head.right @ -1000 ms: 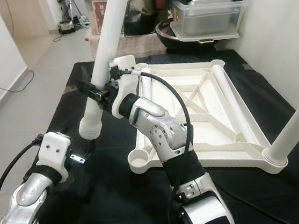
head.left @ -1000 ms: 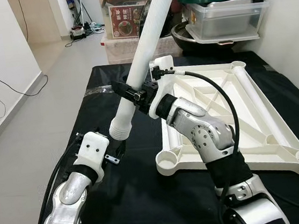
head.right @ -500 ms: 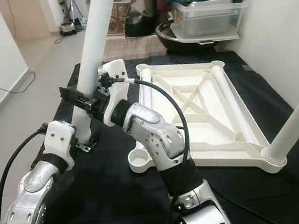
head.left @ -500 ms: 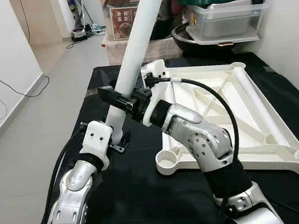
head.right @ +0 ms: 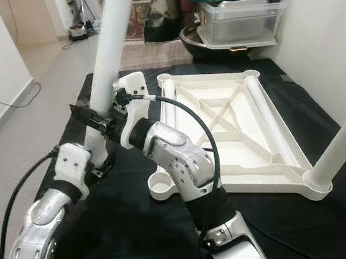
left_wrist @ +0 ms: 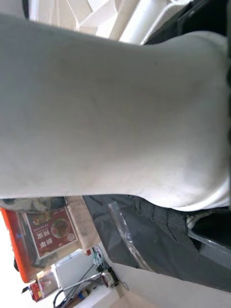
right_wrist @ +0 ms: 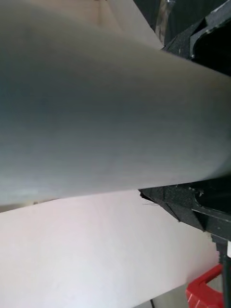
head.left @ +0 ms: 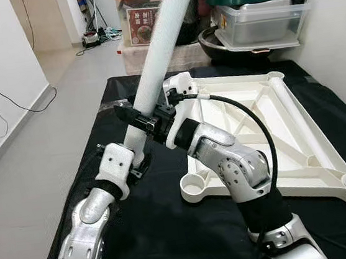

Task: Building children table

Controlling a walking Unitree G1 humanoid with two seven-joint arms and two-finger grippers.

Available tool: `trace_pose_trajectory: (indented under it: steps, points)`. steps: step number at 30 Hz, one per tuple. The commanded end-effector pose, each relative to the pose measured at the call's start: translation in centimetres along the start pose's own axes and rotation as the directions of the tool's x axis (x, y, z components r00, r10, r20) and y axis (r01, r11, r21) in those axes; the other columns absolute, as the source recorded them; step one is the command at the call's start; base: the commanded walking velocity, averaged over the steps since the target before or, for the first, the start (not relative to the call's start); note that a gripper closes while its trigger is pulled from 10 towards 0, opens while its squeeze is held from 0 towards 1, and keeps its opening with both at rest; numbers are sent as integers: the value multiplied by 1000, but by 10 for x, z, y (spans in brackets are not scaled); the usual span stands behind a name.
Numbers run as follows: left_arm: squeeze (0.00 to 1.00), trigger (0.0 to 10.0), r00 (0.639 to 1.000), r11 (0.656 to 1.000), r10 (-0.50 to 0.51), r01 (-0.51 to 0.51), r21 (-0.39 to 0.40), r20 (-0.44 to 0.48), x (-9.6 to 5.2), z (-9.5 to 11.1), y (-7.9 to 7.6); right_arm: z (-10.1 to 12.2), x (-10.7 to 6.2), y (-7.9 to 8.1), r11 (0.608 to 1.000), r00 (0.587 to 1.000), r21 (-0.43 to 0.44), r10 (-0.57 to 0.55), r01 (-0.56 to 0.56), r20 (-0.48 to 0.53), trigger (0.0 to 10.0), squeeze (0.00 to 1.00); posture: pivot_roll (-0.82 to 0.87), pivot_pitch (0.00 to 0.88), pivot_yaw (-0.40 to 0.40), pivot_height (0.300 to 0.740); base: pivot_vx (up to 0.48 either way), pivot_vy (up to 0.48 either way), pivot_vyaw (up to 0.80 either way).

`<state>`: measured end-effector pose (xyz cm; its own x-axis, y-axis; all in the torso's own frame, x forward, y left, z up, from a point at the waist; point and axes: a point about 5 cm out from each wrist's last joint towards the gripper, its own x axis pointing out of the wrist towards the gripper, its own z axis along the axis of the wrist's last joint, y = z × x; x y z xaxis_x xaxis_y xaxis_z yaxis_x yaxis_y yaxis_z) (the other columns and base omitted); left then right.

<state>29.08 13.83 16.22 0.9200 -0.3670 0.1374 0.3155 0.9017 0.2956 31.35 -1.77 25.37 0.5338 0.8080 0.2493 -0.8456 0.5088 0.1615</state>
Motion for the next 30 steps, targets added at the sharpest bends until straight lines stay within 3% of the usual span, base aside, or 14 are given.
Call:
trace_pose_trajectory:
  steps: [1, 4, 5, 6, 7, 8, 12, 13, 14, 18, 26, 28, 29, 30]
  points:
    - [0, 0, 1000, 1000, -10, 10, 21, 14, 0, 0, -2, -4, 3, 10, 998, 998, 10, 60, -60, -15, 0, 0, 24, 0, -26, 740, 0, 0, 0]
    - [0, 0, 1000, 1000, -15, 15, 20, 15, 0, 1, -3, -4, 3, 10, 998, 998, 7, 58, -58, -14, 0, 0, 24, 0, -26, 740, 0, 0, 0]
    - [0, 0, 1000, 1000, -17, 18, 12, -2, 1, -1, -3, -4, 4, 9, 999, 998, -1, 50, -50, -25, 10000, 0, 24, 0, -26, 740, 0, 0, 0]
    - [0, 0, 1000, 1000, -17, 18, 12, -2, 1, -1, -3, -4, 4, 9, 999, 998, -1, 50, -50, -25, 10000, 0, 24, 0, -26, 740, 0, 0, 0]
    - [0, 627, 999, 999, -32, 32, 9, -15, 1, -2, -4, -4, 4, 7, 999, 999, 0, 43, -43, -20, 10000, 694, 22, 0, -27, 740, 0, 0, 0]
    - [0, 10000, 999, 999, -45, 45, 7, -28, 1, -3, -5, -3, 4, 7, 999, 999, 0, 48, -48, -16, 10000, 1000, 22, 0, -27, 740, 0, 0, 0]
    - [0, 10000, 996, 996, -85, 85, 12, -26, -2, -1, -7, -1, 2, 5, 998, 998, -25, 55, -55, -16, 10000, 1000, 26, 0, -29, 740, 0, 0, 0]
    - [0, 10000, 992, 992, -127, 127, 11, -21, -6, 1, -8, 1, 0, 4, 995, 996, -50, 85, -85, -14, 10000, 133, 29, 0, -30, 740, 0, 0, 0]
    - [0, 10000, 988, 988, -156, 156, 11, -15, -9, 3, -10, 2, -2, 3, 992, 994, -68, 105, -106, -14, 10000, 0, 29, 0, -30, 740, 0, 0, 0]
    - [0, 10000, 953, 953, -303, 303, -20, -4, -29, 10, -14, 19, -21, -1, 947, 945, -4, 322, -322, 62, 10000, 0, 40, 0, -35, 740, 0, 0, 0]
    - [0, 10000, 905, 901, -424, 424, -86, 22, -43, 19, -25, 27, -31, -1, 887, 885, 25, 458, -462, 85, 10000, 0, 44, 0, -40, 740, 0, 0, 0]
    - [0, 10000, 870, 864, -490, 493, -108, 49, -47, 26, -32, 25, -34, 3, 854, 854, 40, 515, -518, 75, 10000, 0, 59, 0, -49, 740, 0, 0, 0]
    - [0, 10000, 826, 816, -560, 564, -127, 67, -52, 31, -38, 23, -36, 10, 813, 816, 73, 573, -578, 79, 10000, 0, 61, 0, -49, 740, 0, 0, 0]
    - [0, 10000, 826, 816, -560, 564, -127, 67, -52, 31, -38, 23, -36, 10, 813, 816, 73, 573, -578, 79, 10000, 0, 61, 0, -49, 740, 0, 0, 0]
